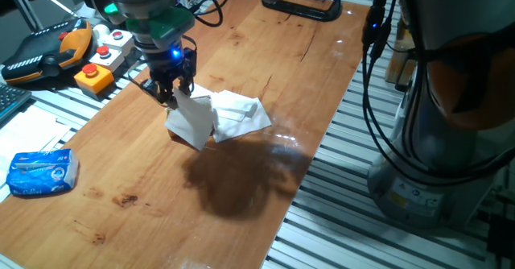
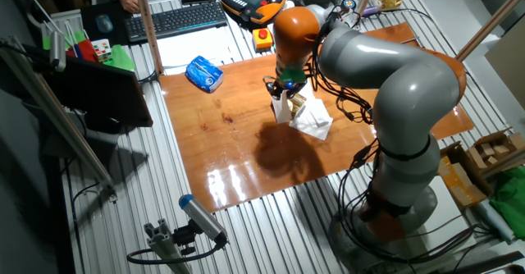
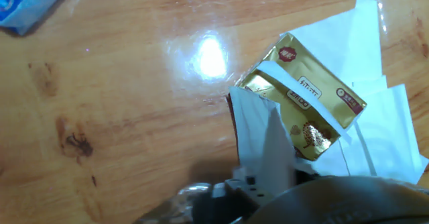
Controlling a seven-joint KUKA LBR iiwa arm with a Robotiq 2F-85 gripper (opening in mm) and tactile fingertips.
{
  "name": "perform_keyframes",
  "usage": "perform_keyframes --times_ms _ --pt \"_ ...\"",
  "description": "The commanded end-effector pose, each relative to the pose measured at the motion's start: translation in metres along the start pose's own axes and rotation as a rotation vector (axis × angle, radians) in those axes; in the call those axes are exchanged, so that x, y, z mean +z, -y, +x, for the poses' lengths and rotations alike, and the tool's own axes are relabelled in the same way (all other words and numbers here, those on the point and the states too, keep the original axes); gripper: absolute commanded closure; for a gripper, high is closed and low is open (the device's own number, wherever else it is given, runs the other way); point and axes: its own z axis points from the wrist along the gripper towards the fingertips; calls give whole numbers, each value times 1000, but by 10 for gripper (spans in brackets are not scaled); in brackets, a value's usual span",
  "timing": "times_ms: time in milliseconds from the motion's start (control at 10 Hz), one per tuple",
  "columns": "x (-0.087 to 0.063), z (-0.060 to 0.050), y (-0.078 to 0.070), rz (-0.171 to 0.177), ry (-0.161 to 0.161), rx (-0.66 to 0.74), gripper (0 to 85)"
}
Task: Pull out a napkin
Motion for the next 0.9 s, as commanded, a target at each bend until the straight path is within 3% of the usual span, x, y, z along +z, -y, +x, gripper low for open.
perform_keyframes --times_ms 0,200,400,800 --pt "0 0 0 12 1 -2 640" --pt "2 -1 0 45 18 -7 407" --pt "5 -2 -1 55 35 5 233" --pt "9 -2 -2 98 69 2 123"
